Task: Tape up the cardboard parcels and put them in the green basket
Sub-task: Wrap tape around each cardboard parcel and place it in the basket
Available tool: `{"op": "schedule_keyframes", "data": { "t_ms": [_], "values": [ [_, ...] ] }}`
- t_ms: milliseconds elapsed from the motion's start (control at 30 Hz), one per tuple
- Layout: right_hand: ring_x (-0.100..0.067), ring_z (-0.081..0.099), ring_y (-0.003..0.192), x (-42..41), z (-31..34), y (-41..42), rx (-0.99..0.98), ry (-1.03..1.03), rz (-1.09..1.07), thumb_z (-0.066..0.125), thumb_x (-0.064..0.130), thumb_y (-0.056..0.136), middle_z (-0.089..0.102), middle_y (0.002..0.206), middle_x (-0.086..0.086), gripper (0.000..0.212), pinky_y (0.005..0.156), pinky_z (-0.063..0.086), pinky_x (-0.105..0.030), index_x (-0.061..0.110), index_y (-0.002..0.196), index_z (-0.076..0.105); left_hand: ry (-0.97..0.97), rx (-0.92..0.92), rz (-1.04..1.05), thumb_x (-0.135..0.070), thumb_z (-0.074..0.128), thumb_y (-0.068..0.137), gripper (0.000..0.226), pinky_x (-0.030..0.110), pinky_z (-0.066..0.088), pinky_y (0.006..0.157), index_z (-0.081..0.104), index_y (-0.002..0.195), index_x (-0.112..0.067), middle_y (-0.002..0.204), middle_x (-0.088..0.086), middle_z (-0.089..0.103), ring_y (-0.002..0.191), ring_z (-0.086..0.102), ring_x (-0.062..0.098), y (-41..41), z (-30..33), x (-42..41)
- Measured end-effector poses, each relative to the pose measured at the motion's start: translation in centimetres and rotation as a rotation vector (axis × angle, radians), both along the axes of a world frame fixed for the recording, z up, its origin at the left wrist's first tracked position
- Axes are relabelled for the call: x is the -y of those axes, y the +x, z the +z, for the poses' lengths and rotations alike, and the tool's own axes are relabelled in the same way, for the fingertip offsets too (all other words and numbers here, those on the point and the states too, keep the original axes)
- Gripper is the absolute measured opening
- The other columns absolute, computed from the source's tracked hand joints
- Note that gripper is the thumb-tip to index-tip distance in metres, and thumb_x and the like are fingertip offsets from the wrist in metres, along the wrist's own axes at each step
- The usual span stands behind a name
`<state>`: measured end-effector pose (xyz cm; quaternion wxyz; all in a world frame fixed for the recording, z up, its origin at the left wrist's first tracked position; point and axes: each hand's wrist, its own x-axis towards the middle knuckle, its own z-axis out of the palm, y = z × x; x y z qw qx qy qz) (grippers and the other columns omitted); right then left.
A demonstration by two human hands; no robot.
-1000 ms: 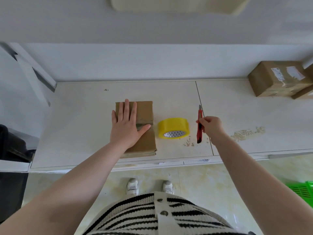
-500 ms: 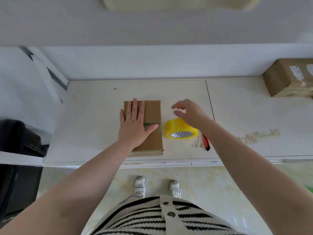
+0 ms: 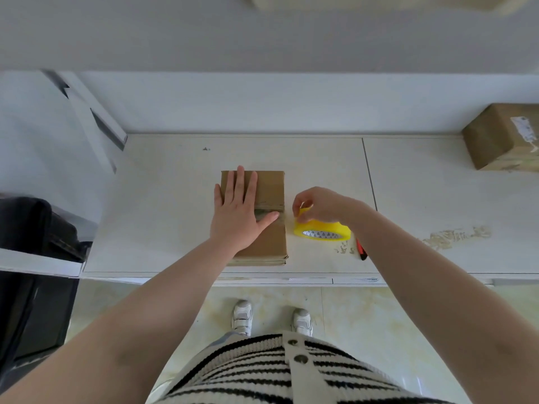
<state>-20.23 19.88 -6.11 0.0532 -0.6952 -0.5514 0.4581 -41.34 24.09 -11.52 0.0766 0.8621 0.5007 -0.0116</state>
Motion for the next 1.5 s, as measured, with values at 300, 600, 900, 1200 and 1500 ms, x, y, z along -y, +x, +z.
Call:
{"op": "schedule_keyframes", "data": {
  "t_ms": [300,600,900,1200,1500],
  "values": [
    [-0.017,0.057,0.098,3.3,-1.9,-1.3,-0.132,0.153,-0.265,0.072,0.016,0.080,0.066,0.101,-0.002,0.017,0.082,0.045,-0.033,0.029,0.072,0.063,-0.026,-0.034,-0.015,-0.084,-0.001,0.077,0.101,0.053,-0.005,0.122,-0.019,0.155,-0.022,0.162,0.007,-0.027,0.150,-0.022,0.025,0.0,-0.1,-0.2],
    [-0.004,0.055,0.070,2.3,-2.1,-0.8,-0.068,0.121,-0.353,0.074,0.031,0.085,0.065,0.077,0.009,0.010,0.056,0.038,-0.022,0.024,0.078,0.070,-0.032,-0.033,-0.025,-0.085,-0.002,0.075,0.102,0.052,-0.006,0.122,-0.019,0.155,-0.023,0.162,0.006,-0.027,0.150,-0.022,0.025,0.0,-0.1,-0.3],
    [-0.016,0.057,0.071,3.3,-2.0,1.1,-0.034,0.109,-0.534,0.075,0.026,0.084,0.063,0.071,0.000,0.012,0.063,0.044,-0.025,0.014,0.082,0.072,-0.062,-0.039,-0.006,-0.085,-0.006,0.073,0.102,0.051,-0.011,0.121,-0.023,0.153,-0.024,0.160,0.005,-0.031,0.149,-0.025,0.024,-0.1,0.2,-0.2],
    [-0.017,0.056,0.073,6.4,2.7,3.4,-0.253,0.225,-0.749,0.064,0.025,0.091,0.065,0.085,0.002,0.010,0.066,0.045,-0.027,0.018,0.088,0.071,-0.042,-0.046,-0.027,-0.076,-0.003,0.083,0.088,0.055,-0.009,0.120,-0.026,0.151,-0.025,0.159,0.014,-0.032,0.149,-0.024,0.030,0.1,0.6,-0.1],
    [-0.027,0.058,0.092,7.1,4.8,-0.4,-0.576,0.422,-0.785,0.053,0.001,0.093,0.064,0.098,-0.001,0.026,0.085,0.046,-0.045,0.021,0.085,0.066,-0.361,0.895,-0.032,-0.040,0.069,0.089,0.036,0.033,0.049,0.096,0.066,0.120,-0.022,0.123,-0.012,0.061,0.109,0.056,0.000,5.6,7.3,4.2]
  ]
}}
